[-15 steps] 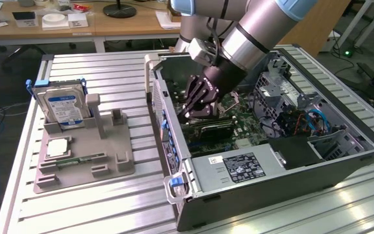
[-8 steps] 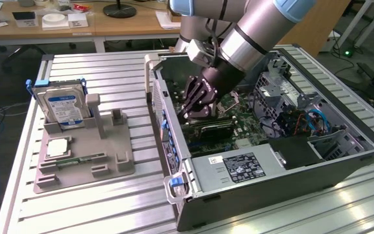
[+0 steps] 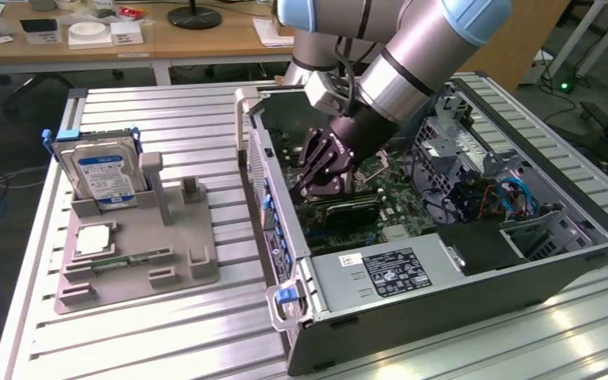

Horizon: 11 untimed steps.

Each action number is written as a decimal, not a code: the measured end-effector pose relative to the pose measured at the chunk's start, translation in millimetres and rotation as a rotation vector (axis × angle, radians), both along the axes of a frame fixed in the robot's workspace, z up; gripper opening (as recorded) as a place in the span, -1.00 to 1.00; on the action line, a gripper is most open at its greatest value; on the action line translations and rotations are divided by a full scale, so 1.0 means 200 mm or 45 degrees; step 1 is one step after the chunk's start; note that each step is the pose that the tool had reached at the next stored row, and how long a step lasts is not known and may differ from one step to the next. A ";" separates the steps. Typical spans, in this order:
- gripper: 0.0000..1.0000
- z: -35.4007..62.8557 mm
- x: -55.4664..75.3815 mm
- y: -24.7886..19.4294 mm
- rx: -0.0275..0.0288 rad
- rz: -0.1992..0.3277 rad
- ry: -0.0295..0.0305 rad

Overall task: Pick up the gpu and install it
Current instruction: 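Press down on the gpu until it lock into place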

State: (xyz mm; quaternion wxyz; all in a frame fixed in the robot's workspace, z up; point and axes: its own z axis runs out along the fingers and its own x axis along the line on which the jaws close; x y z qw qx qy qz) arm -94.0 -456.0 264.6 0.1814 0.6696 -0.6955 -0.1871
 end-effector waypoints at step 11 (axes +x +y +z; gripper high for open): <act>-0.80 0.017 0.01 0.001 0.0202 0.005 -0.0832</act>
